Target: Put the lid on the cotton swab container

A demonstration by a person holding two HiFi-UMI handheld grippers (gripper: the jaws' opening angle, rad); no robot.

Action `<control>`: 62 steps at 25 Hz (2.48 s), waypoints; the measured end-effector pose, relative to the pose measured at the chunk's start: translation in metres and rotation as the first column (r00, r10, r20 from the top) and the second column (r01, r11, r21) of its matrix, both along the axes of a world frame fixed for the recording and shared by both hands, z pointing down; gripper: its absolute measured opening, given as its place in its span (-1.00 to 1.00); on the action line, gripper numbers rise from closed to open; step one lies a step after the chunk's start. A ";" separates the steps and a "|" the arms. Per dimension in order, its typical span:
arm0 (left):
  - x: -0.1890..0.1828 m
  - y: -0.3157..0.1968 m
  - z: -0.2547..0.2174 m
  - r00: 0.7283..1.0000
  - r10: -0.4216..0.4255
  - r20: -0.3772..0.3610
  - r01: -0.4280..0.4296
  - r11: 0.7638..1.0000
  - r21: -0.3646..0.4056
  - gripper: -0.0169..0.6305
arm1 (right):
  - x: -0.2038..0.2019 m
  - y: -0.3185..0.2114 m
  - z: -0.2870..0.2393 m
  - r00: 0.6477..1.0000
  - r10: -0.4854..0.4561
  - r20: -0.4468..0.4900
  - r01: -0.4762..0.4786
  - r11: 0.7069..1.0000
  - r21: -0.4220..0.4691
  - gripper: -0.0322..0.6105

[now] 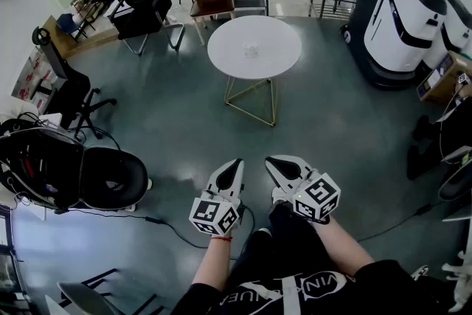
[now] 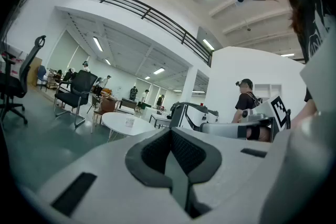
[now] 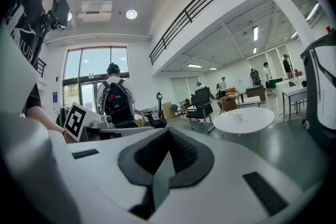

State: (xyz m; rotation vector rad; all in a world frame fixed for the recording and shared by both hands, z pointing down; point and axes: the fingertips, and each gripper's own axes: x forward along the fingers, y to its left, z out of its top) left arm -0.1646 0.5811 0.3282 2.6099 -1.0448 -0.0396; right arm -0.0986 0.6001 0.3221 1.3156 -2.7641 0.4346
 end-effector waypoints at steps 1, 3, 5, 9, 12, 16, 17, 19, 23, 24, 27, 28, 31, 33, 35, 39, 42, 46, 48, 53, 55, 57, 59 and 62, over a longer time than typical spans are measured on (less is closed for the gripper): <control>0.003 -0.010 -0.001 1.000 0.003 0.000 -0.003 1.000 0.002 -0.92 | -0.001 -0.009 -0.003 1.000 -0.010 0.008 0.010 1.000 0.001 -0.89; 0.009 -0.029 -0.003 1.000 0.004 -0.001 -0.004 1.000 0.005 -0.92 | 0.000 -0.026 -0.006 1.000 -0.029 0.007 0.029 1.000 0.003 -0.89; 0.015 -0.047 -0.005 1.000 0.001 -0.005 -0.001 1.000 0.006 -0.92 | 0.004 -0.044 -0.005 0.999 -0.043 -0.009 0.043 0.999 0.004 -0.89; 0.028 -0.081 -0.004 1.000 -0.005 -0.008 0.005 1.000 -0.003 -0.92 | 0.014 -0.081 -0.010 0.998 -0.055 -0.005 0.055 0.998 0.004 -0.89; 0.037 -0.104 0.000 1.000 -0.013 -0.014 0.013 1.000 -0.015 -0.92 | 0.026 -0.105 -0.008 0.999 -0.050 -0.004 0.050 0.999 -0.003 -0.89; 0.051 -0.129 0.003 1.000 -0.006 -0.007 0.006 1.000 -0.015 -0.92 | 0.037 -0.131 -0.002 0.999 -0.053 -0.004 0.053 0.998 -0.014 -0.89; 0.056 -0.136 0.004 1.000 -0.008 -0.006 0.008 1.000 -0.018 -0.92 | 0.041 -0.137 -0.001 0.998 -0.058 -0.006 0.057 0.998 -0.017 -0.89; 0.067 -0.149 0.005 1.000 -0.010 -0.006 0.010 1.000 -0.024 -0.92 | 0.051 -0.150 0.001 0.998 -0.063 -0.007 0.063 0.998 -0.021 -0.89; 0.082 -0.172 0.004 1.000 -0.009 0.001 0.009 1.000 -0.028 -0.92 | 0.064 -0.173 -0.001 0.998 -0.068 0.001 0.068 0.997 -0.019 -0.89; 0.085 -0.177 0.004 1.000 -0.009 0.002 0.009 1.000 -0.028 -0.92 | 0.068 -0.179 -0.001 0.998 -0.070 0.005 0.070 0.997 -0.017 -0.89; 0.097 -0.193 0.005 1.000 -0.014 0.006 0.014 1.000 -0.027 -0.92 | 0.081 -0.193 0.001 0.997 -0.070 0.014 0.070 0.997 -0.017 -0.89; 0.101 -0.197 0.005 1.000 -0.017 0.006 0.017 1.000 -0.026 -0.92 | 0.085 -0.197 0.002 0.997 -0.069 0.016 0.069 0.997 -0.017 -0.89; 0.112 -0.207 0.006 1.000 -0.027 0.003 0.027 0.999 -0.018 -0.92 | 0.097 -0.206 0.006 0.998 -0.065 0.016 0.065 0.998 -0.016 -0.89; 0.119 -0.212 0.007 1.000 -0.029 0.000 0.029 0.999 -0.019 -0.92 | 0.104 -0.212 0.007 0.998 -0.063 0.016 0.063 0.998 -0.015 -0.89; 0.125 -0.213 0.009 1.000 -0.026 0.004 0.026 0.999 -0.028 -0.92 | 0.108 -0.215 0.006 0.998 -0.065 0.019 0.065 0.998 -0.018 -0.89; 0.129 -0.216 0.012 1.000 -0.020 0.012 0.020 0.999 -0.035 -0.92 | 0.108 -0.221 0.006 0.997 -0.068 0.023 0.068 0.998 -0.015 -0.89; 0.130 -0.226 0.012 1.000 -0.026 0.013 0.026 0.999 -0.030 -0.92 | 0.106 -0.228 0.007 0.997 -0.079 0.025 0.080 0.997 -0.015 -0.89; 0.136 -0.239 0.017 0.999 -0.030 0.010 0.031 0.999 -0.038 -0.92 | 0.111 -0.239 0.010 0.997 -0.078 0.025 0.079 0.997 -0.021 -0.89; 0.137 -0.247 0.018 1.000 -0.028 0.008 0.028 0.999 -0.040 -0.92 | 0.113 -0.247 0.009 0.997 -0.074 0.022 0.074 0.997 -0.022 -0.89; 0.142 -0.274 0.016 1.000 -0.018 0.007 0.019 0.999 -0.032 -0.92 | 0.115 -0.272 0.009 0.998 -0.061 0.015 0.061 0.998 -0.031 -0.89; 0.142 -0.285 0.015 1.000 -0.012 0.004 0.012 0.999 -0.030 -0.92 | 0.112 -0.284 0.009 0.998 -0.056 0.008 0.056 0.998 -0.030 -0.89; 0.141 -0.295 0.017 1.000 -0.005 0.008 0.005 0.999 -0.031 -0.92 | 0.109 -0.295 0.011 0.999 -0.047 0.002 0.047 0.998 -0.032 -0.89; 0.140 -0.305 0.019 1.000 0.001 0.016 -0.001 0.999 -0.035 -0.92 | 0.108 -0.306 0.012 0.999 -0.040 0.001 0.040 0.999 -0.034 -0.89; 0.139 -0.323 0.021 1.000 0.006 0.018 -0.005 0.999 -0.042 -0.92 | 0.106 -0.326 0.013 0.999 -0.034 0.010 0.035 0.999 -0.038 -0.89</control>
